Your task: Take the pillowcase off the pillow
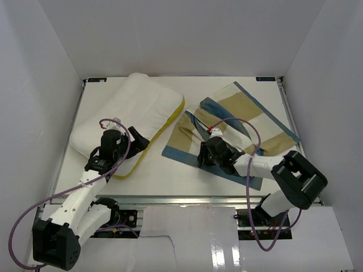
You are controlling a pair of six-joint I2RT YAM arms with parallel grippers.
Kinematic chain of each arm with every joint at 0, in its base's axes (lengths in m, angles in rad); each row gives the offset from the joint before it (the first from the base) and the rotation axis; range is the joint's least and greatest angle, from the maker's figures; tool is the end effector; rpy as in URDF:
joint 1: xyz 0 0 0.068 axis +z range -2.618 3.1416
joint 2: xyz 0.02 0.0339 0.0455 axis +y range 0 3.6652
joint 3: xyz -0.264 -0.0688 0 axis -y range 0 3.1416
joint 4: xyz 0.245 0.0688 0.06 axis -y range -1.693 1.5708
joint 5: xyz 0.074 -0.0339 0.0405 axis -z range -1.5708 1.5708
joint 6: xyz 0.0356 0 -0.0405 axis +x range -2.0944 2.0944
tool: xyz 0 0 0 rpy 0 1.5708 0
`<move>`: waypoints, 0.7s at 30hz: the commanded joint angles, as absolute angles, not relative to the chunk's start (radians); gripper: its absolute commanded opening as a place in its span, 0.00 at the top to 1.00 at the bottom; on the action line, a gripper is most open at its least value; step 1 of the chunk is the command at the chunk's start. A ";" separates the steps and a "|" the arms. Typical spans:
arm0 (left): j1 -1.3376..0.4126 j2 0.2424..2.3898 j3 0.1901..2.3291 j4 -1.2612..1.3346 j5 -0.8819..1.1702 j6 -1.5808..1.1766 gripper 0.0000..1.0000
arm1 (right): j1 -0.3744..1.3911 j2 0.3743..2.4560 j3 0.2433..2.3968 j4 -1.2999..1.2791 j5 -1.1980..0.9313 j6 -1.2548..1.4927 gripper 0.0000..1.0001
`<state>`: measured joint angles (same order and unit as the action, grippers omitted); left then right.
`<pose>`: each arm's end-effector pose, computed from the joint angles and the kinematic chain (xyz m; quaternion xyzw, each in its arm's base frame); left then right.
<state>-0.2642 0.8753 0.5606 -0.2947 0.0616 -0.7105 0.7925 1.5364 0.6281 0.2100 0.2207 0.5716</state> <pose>0.1850 -0.0523 0.2347 -0.1822 0.8674 -0.2406 0.3956 0.2107 0.2026 0.1512 -0.0530 0.9005 0.1873 0.3889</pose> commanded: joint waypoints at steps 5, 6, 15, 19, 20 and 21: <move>-0.267 0.874 0.572 -0.316 -0.067 -0.722 0.02 | 0.790 1.272 0.388 0.123 0.255 0.571 0.56; -0.265 0.877 0.568 -0.316 -0.084 -0.733 0.02 | 0.793 1.243 0.381 0.129 0.238 0.542 0.55; -0.265 0.940 0.554 -0.328 -0.219 -0.759 0.02 | 0.801 0.922 0.578 -0.207 0.241 0.442 0.20; -0.265 0.957 0.522 -0.301 -0.268 -0.773 0.02 | 0.787 0.853 0.704 -0.409 0.437 0.439 0.09; -0.264 0.969 0.519 -0.293 -0.270 -0.773 0.02 | 0.752 0.853 0.719 -0.429 0.516 0.433 0.06; -0.265 0.983 0.514 -0.285 -0.258 -0.773 0.02 | 0.721 0.856 0.738 -0.437 0.538 0.425 0.04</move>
